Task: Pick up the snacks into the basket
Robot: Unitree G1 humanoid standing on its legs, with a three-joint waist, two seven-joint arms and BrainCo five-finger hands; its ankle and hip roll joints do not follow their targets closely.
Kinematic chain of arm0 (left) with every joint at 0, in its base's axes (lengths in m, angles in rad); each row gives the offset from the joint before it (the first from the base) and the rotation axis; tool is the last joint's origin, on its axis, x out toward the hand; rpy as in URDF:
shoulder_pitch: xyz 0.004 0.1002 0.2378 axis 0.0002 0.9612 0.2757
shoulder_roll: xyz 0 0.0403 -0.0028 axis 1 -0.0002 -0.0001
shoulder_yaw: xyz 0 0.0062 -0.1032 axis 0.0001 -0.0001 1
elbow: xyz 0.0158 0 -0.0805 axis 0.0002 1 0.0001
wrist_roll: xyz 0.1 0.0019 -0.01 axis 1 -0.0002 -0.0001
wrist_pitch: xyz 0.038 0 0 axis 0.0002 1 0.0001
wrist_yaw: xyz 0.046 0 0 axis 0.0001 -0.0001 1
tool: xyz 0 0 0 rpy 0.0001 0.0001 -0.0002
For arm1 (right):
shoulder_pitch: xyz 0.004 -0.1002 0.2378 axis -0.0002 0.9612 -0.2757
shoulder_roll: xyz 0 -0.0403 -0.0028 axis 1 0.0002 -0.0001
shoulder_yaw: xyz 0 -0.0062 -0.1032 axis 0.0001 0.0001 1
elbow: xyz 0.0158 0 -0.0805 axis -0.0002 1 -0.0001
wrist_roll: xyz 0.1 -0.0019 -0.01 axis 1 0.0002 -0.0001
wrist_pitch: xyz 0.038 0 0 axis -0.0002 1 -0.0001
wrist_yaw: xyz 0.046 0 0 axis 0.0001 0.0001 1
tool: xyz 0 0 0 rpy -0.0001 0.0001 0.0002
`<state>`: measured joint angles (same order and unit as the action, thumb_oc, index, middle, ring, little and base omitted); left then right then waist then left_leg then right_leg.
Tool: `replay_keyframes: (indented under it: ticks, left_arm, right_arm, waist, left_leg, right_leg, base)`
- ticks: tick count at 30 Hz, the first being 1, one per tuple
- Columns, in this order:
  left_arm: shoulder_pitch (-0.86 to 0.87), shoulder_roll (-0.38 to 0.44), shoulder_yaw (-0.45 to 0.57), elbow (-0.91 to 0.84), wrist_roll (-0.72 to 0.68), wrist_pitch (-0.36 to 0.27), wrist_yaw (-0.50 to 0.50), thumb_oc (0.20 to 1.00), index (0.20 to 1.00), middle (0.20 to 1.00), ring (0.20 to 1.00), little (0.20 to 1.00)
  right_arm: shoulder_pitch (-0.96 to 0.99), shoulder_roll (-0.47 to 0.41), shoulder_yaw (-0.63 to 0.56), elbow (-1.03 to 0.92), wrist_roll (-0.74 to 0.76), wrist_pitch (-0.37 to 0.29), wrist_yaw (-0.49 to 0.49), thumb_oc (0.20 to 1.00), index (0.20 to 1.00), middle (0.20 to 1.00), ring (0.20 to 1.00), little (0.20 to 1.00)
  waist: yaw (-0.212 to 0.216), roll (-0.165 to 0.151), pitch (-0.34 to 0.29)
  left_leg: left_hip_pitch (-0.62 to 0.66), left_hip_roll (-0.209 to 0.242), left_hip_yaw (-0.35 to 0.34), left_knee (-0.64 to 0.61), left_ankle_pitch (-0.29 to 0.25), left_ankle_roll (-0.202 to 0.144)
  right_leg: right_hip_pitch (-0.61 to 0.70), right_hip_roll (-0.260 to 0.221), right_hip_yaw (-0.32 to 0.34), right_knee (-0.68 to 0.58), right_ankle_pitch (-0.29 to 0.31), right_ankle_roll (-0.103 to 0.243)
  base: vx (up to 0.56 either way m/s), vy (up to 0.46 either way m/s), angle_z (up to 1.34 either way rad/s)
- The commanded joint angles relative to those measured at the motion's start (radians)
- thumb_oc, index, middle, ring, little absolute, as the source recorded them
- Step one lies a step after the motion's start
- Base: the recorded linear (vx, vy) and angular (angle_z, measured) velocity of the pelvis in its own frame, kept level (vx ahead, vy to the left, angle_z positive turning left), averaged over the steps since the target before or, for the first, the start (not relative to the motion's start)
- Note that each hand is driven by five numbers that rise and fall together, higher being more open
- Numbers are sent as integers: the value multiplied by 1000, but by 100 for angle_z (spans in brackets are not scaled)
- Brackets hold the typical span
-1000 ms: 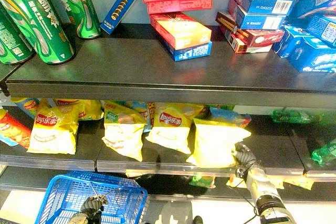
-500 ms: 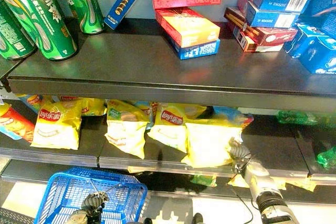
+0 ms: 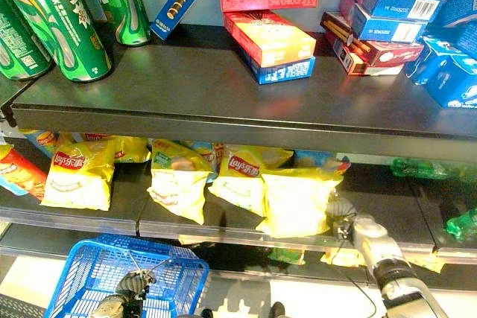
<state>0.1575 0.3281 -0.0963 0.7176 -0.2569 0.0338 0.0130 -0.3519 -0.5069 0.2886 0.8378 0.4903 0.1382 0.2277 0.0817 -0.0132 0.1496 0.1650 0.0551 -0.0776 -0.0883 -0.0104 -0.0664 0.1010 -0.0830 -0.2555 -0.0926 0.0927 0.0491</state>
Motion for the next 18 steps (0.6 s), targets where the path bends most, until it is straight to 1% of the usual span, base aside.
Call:
replay_keyframes:
  ticks: [1, 2, 3, 4, 7, 16, 17, 18]
  left_arm:
    - [-50, -8, -54, -92, -78, -38, -24, 200, 200, 200, 200, 200]
    - [-51, -8, -51, -95, -82, -37, -20, 200, 200, 200, 200, 200]
    - [-51, -8, -51, -96, -82, -37, -20, 200, 200, 200, 200, 200]
    - [-49, -9, -44, -100, -86, -34, -16, 200, 200, 200, 200, 200]
    - [-47, -11, -32, -97, -87, -27, -13, 200, 200, 200, 200, 200]
    - [-40, -15, -10, -104, -89, -20, -7, 200, 200, 200, 200, 200]
    - [-38, -16, -5, -101, -89, -19, -3, 200, 200, 200, 200, 200]
    - [-38, -16, -5, -101, -89, -19, -3, 200, 200, 200, 200, 200]
  right_arm:
    - [-133, 49, 50, 87, -46, -17, -5, 1000, 1000, 1000, 1000, 1000]
    - [-136, 68, 46, 107, -49, -16, -13, 1000, 1000, 1000, 1000, 1000]
    - [-136, 69, 46, 108, -49, -16, -13, 1000, 1000, 1000, 1000, 1000]
    - [-130, 92, 36, 126, -55, -12, -17, 1000, 1000, 1000, 1000, 1000]
    - [-108, 116, 14, 132, -53, -9, -27, 1000, 1000, 1000, 1000, 1000]
    - [-50, 133, -23, 102, -22, -12, -43, 1000, 1000, 1000, 1000, 1000]
    - [-36, 136, -31, 86, -20, -16, -50, 297, 297, 297, 297, 297]
    - [-36, 136, -31, 85, -21, -16, -51, 200, 200, 200, 200, 200]
  waist:
    - [45, -44, -32]
    - [48, -43, -31]
    - [48, -44, -31]
    - [51, -43, -30]
    - [53, -42, -30]
    - [47, -38, -30]
    - [45, -38, -31]
    - [45, -38, -32]
  left_leg:
    - [-58, -12, 41, 1, 4, 12]
    - [-58, -13, 39, 1, 5, 12]
    - [-58, -13, 38, 1, 5, 12]
    - [-61, -12, 36, 1, 7, 11]
    - [-64, -14, 29, 1, 9, 10]
    - [-70, -18, 26, 1, 9, 13]
    - [-69, -18, 27, 1, 8, 14]
    - [-69, -18, 27, 1, 8, 14]
  right_leg:
    - [25, -53, 91, 5, -70, 87]
    - [25, -52, 88, 5, -70, 87]
    - [25, -52, 88, 5, -70, 87]
    - [25, -53, 86, 5, -71, 86]
    - [25, -53, 80, 5, -72, 86]
    - [23, -56, 80, 5, -70, 86]
    - [22, -57, 81, 5, -71, 86]
    - [22, -57, 81, 5, -71, 86]
  base:
    - [0, 0, 0]
    - [-12, 0, 3]
    - [-15, -2, 9]
    - [-12, -4, 11]
    - [-14, -1, 7]
    - [0, 0, 0]
    - [0, 0, 0]
    - [0, 0, 0]
